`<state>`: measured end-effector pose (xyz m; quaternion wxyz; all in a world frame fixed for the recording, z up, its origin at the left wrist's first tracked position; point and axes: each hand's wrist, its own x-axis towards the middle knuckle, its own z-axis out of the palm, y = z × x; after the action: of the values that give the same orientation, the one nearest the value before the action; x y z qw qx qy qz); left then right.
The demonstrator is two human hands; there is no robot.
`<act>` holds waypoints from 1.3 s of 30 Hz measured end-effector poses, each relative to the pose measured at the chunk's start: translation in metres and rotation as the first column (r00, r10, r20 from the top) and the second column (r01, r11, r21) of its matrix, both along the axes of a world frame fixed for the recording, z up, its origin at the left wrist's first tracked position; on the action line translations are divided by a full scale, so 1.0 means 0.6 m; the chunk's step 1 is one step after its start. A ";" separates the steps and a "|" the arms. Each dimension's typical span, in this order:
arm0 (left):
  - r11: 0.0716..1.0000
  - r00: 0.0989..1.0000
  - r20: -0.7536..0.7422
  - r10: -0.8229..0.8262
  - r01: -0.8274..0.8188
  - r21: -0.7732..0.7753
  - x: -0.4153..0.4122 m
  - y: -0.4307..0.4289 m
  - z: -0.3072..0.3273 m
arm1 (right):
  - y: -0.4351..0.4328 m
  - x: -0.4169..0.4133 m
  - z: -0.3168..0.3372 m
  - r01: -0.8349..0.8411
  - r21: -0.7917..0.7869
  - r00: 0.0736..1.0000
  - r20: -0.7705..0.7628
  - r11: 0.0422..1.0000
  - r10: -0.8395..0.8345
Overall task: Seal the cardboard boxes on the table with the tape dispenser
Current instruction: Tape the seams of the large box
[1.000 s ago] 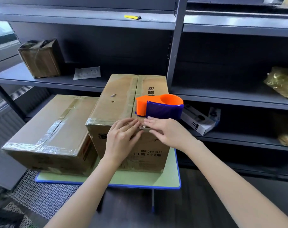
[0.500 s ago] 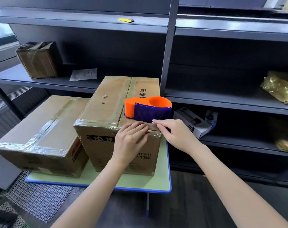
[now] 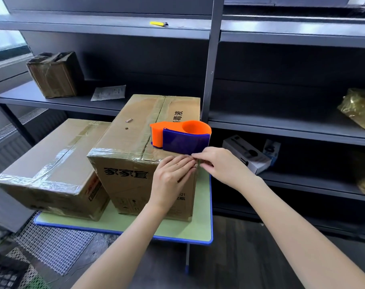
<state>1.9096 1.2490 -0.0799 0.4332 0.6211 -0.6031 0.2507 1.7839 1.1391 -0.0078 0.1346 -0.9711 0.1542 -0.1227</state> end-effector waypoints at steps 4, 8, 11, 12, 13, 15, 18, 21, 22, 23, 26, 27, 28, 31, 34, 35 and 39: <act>0.999 0.999 0.048 0.006 -0.008 0.038 0.002 0.009 0.001 | -0.001 0.007 0.004 -0.034 -0.022 0.998 -0.063 0.999 0.032; 0.996 0.996 0.074 0.041 -0.047 0.072 -0.005 0.010 -0.001 | -0.004 0.010 0.006 -0.050 -0.019 0.994 -0.094 0.999 0.048; 0.994 0.992 0.097 0.086 -0.092 0.066 -0.007 0.006 -0.006 | -0.004 0.012 0.004 -0.047 -0.031 0.996 -0.082 0.998 0.044; 0.993 0.991 0.098 0.093 -0.099 0.064 -0.007 0.005 -0.006 | -0.004 0.012 0.004 -0.044 -0.032 0.997 -0.069 0.999 0.042; 0.993 0.991 0.096 0.094 -0.100 0.063 -0.008 0.004 -0.006 | -0.005 0.012 0.004 -0.043 -0.028 0.998 -0.056 0.999 0.042; 0.994 0.993 0.085 0.086 -0.091 0.059 -0.009 0.003 -0.006 | -0.006 0.013 0.005 -0.046 -0.019 0.998 -0.039 0.999 0.045; 0.997 0.998 0.029 0.055 -0.056 0.048 -0.009 0.003 -0.004 | -0.009 0.017 0.008 -0.052 0.013 0.998 -0.024 0.999 0.052; 0.999 0.999 -0.029 0.018 -0.016 0.052 -0.002 0.006 -0.004 | -0.010 0.019 0.009 -0.057 0.055 0.998 -0.024 0.997 0.058; 0.998 1.000 -0.026 0.012 -0.011 0.060 0.000 0.007 -0.003 | -0.010 0.018 0.008 -0.056 0.071 0.998 -0.023 0.996 0.058; 0.997 1.000 -0.017 0.017 -0.016 0.070 0.000 0.008 -0.004 | -0.009 0.017 0.007 -0.052 0.089 0.998 -0.017 0.995 0.053; 0.992 0.998 -0.026 0.061 -0.058 0.110 -0.004 0.006 0.004 | -0.007 0.012 0.003 -0.024 0.144 1.000 0.013 0.989 0.022; 0.990 0.995 -0.060 0.074 -0.066 0.128 -0.006 0.006 0.008 | -0.007 0.012 0.000 -0.017 0.155 1.000 0.013 0.988 0.015; 0.986 0.992 -0.100 0.082 -0.067 0.150 -0.007 0.005 0.012 | -0.006 0.012 -0.002 -0.017 0.150 1.000 0.011 0.988 0.015; 0.980 0.979 -0.184 0.083 -0.047 0.193 -0.003 0.006 0.018 | -0.003 0.012 -0.005 -0.019 0.109 1.000 -0.012 0.994 0.021; 0.966 0.975 -0.223 0.013 0.045 0.256 0.007 0.015 0.023 | 0.008 0.011 0.002 0.001 0.038 0.999 -0.049 0.999 0.001; 0.957 0.982 -0.190 -0.017 0.071 0.280 0.011 0.020 0.025 | 0.015 0.011 0.004 0.008 -0.008 0.998 -0.057 1.000 -0.008; 0.942 0.998 0.020 -0.057 0.047 0.334 0.021 0.045 0.020 | 0.052 0.016 0.012 0.056 -0.300 0.997 -0.039 0.952 -0.071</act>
<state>1.9222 1.2763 -0.0678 0.3195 0.6656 -0.6591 0.1430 1.7932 1.1701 -0.0006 -0.0213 -0.9776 0.1681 -0.1250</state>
